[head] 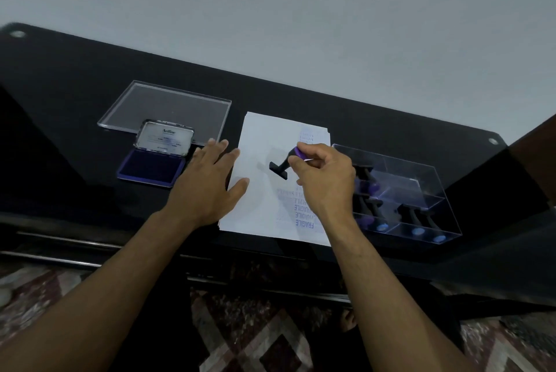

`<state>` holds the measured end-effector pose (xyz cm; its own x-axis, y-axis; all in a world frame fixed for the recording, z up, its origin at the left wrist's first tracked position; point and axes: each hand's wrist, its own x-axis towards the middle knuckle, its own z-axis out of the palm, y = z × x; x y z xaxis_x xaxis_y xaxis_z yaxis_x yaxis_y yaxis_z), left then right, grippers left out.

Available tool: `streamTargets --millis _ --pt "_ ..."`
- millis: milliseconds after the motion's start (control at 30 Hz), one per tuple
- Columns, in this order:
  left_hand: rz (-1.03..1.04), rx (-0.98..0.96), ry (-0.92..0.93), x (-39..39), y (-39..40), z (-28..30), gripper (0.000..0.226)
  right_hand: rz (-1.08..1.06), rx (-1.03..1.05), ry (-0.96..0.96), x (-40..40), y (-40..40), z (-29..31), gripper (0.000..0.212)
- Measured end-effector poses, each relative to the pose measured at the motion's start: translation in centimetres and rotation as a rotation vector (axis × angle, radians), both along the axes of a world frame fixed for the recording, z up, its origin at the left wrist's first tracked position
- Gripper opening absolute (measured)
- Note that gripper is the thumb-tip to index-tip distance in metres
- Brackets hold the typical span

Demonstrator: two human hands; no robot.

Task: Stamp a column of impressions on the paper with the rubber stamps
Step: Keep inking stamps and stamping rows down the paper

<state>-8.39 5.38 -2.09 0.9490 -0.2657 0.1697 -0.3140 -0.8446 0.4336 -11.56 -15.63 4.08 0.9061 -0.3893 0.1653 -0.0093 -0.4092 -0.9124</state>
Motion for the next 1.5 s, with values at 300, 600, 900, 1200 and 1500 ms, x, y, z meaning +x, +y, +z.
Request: streamTargets --millis 300,600,900,1200,1500 --pt "0.164 -0.007 -0.052 -2.1 8.1 0.6 0.066 0.171 -0.133 -0.026 2.2 8.7 0.4 0.025" --pt "0.308 0.038 -0.051 -2.8 16.4 -0.4 0.066 0.326 -0.201 -0.044 3.5 16.3 0.2 0.026" --pt "0.356 0.139 0.004 -1.8 19.0 -1.7 0.071 0.458 -0.410 -0.075 4.3 19.8 -0.2 0.025" --pt "0.364 0.180 -0.040 -1.7 19.0 -2.7 0.074 0.491 -0.515 -0.061 4.9 20.2 -0.5 0.027" --pt "0.362 0.215 -0.032 -1.7 19.0 -3.0 0.076 0.573 -0.623 -0.044 4.6 20.4 0.2 0.023"
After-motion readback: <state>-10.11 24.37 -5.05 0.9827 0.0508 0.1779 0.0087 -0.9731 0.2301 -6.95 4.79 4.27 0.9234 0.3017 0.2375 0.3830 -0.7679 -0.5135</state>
